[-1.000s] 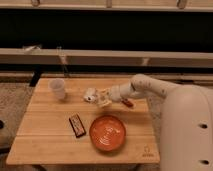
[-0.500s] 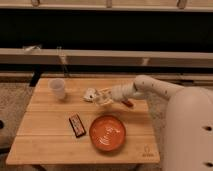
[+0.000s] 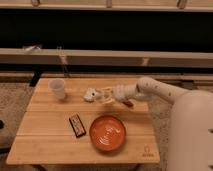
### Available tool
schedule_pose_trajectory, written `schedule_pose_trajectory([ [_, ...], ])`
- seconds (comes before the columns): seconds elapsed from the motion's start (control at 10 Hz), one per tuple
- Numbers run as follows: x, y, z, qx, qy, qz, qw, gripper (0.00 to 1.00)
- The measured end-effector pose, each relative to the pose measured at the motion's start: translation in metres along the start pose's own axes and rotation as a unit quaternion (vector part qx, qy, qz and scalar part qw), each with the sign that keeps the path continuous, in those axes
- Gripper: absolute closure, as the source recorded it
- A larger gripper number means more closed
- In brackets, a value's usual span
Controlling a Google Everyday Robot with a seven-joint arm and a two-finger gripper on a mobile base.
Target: Stand the bottle upright
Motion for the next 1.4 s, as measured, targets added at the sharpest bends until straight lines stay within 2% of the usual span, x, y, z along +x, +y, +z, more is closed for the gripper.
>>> schedule_pose_trajectory([
  [0.9,-0.004,0.013,-0.009,-0.044,0.018,0.027,0.9985,0.82],
  [1.3,-0.008,0.017,-0.014,-0.07,0.034,0.055,0.9955,0.82],
  [1.4,-0.009,0.017,-0.012,-0.071,0.037,0.058,0.9952,0.82],
])
